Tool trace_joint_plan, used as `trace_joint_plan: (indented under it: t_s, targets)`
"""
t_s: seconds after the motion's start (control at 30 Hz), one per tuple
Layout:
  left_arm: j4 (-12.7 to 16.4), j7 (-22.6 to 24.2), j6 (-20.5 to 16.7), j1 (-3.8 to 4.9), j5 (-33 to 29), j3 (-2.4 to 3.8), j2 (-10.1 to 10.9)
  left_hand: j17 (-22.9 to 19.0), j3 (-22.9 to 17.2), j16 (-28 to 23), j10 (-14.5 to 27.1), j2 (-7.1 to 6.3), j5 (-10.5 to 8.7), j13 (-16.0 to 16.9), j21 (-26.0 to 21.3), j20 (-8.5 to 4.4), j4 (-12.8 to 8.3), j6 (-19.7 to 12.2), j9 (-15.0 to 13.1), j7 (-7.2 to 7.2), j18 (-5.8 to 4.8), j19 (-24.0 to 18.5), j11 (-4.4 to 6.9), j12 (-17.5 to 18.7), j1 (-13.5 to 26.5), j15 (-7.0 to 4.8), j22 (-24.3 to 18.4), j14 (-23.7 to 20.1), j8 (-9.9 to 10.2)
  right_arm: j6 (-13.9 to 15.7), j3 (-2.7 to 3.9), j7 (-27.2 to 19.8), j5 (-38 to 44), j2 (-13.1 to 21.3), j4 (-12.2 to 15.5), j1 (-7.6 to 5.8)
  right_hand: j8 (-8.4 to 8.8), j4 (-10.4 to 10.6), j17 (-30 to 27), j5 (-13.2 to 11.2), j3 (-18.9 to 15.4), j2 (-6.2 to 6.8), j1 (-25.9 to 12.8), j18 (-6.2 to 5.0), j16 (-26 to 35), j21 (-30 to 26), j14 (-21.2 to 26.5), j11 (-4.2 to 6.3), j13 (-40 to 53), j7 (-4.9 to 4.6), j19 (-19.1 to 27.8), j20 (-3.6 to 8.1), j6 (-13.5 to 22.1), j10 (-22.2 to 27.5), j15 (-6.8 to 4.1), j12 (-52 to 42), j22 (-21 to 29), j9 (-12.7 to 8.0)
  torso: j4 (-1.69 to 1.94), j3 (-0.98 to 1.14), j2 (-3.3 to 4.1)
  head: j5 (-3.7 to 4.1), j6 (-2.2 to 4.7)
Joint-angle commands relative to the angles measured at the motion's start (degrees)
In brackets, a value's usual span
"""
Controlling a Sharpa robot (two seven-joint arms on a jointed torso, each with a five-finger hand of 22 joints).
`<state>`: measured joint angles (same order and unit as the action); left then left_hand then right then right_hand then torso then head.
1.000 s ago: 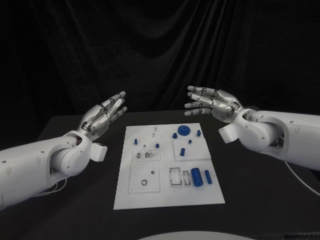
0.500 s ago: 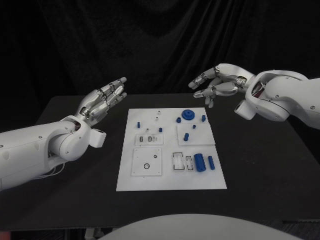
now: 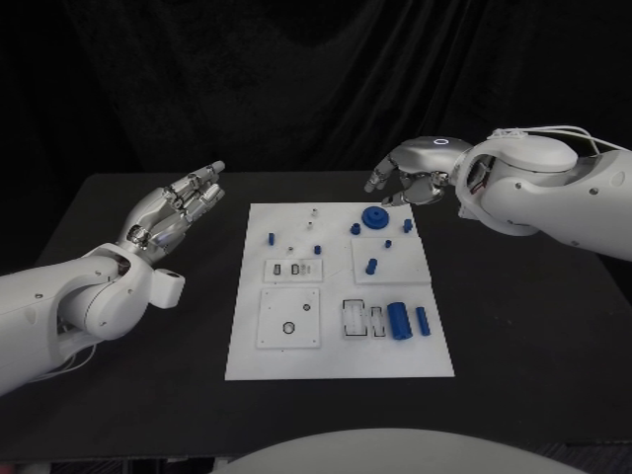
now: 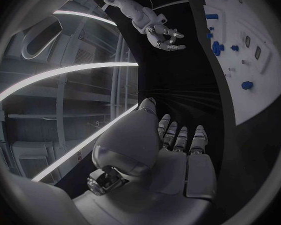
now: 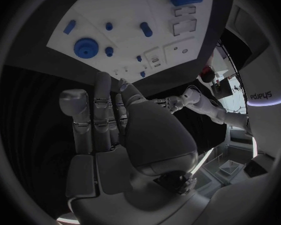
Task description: Assemble the parts on the task board
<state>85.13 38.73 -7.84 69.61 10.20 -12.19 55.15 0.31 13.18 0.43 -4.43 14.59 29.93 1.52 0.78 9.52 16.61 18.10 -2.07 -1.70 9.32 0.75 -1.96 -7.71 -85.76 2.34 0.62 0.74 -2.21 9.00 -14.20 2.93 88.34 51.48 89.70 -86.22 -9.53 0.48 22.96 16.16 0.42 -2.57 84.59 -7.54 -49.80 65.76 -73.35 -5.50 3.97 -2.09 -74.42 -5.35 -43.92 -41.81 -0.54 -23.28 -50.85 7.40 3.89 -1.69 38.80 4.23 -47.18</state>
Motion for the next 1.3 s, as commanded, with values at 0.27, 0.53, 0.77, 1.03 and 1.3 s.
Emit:
trace_joint_plan:
  t_s: [0.27,0.53,0.77,1.03,1.3]
  targets:
    - [1.09,11.37,-0.75,0.34,0.97,0.05,0.76,-0.08,-0.20,-0.23,-0.28,-0.07,1.18,0.05,-0.27,-0.47,-0.10,0.51,-0.07,-0.19,1.11,-0.19,0.03,-0.30,-1.13,-0.27,-0.12,-0.28,-0.12,0.67,0.03,4.26,11.78,-0.64,0.17,-0.11,0.70,0.22,2.20,1.61,3.07,1.94,-0.85,1.23,-2.31,4.25,-0.52,-0.05,0.23,0.04,-1.13,0.22,-1.10,-1.18,-0.40,0.95,-6.12,0.72,2.26,-0.89,4.80,2.47,3.07]
    - [1.28,11.55,-0.70,0.38,0.97,0.05,0.97,-0.09,-0.29,-0.24,-0.26,-0.02,1.35,0.05,-0.29,-0.49,-0.10,0.61,-0.08,-0.25,1.11,-0.23,0.01,-0.28,-1.29,-0.27,-0.14,-0.30,-0.13,0.15,0.02,4.00,12.02,-1.09,0.07,0.01,1.27,0.49,5.74,1.46,4.43,2.82,-1.70,1.44,-4.85,5.57,-1.16,-0.16,0.16,-0.06,-1.20,0.12,-0.90,-0.47,-0.30,1.88,-8.10,0.91,2.81,-1.27,6.14,3.33,3.99]
    - [1.76,11.80,-0.67,0.39,0.98,0.05,1.31,-0.12,-0.38,-0.26,-0.22,0.02,1.48,0.04,-0.32,-0.53,-0.10,0.71,-0.09,-0.35,1.10,-0.27,0.00,-0.25,-1.45,-0.32,-0.17,-0.36,-0.14,-0.48,0.02,4.03,12.06,-1.13,0.45,0.21,1.69,0.56,6.78,1.58,5.08,3.10,-1.97,1.52,-5.59,6.11,-1.24,-0.28,0.18,0.06,-1.25,0.04,-0.75,-0.44,-0.21,2.19,-8.95,0.95,2.88,-1.43,6.72,3.17,3.84]
    - [2.49,12.63,-0.54,0.41,0.98,0.05,1.91,-0.31,-0.28,-0.43,0.41,-0.47,1.45,-0.10,-0.72,-3.15,0.02,0.24,-0.04,0.08,0.72,-0.72,1.17,0.62,-1.86,-1.95,-0.56,-0.74,-0.02,-1.37,0.02,4.32,12.06,-1.17,0.21,0.55,1.77,0.67,7.73,2.08,5.69,3.48,-2.36,1.61,-6.27,6.61,-1.36,-0.38,0.24,-0.08,-1.33,-0.04,-1.29,-0.81,-0.15,2.33,-9.75,1.17,2.97,-1.56,7.06,3.00,3.79]
    - [3.11,13.87,0.00,0.44,0.98,0.05,2.50,-0.31,0.87,-0.43,1.28,-1.25,0.64,-0.49,-0.78,-5.49,0.17,-1.36,0.11,2.28,0.54,-0.75,4.06,3.45,-1.17,-4.34,-0.62,-0.74,0.25,-2.43,0.02,4.80,12.07,-1.08,0.02,0.74,2.17,0.82,8.09,2.10,5.95,3.97,-2.86,1.61,-6.54,6.76,-1.33,-0.55,0.23,-0.02,-1.23,-0.14,-1.04,-0.66,-0.03,2.64,-10.00,1.22,3.17,-1.80,7.52,3.57,4.12]
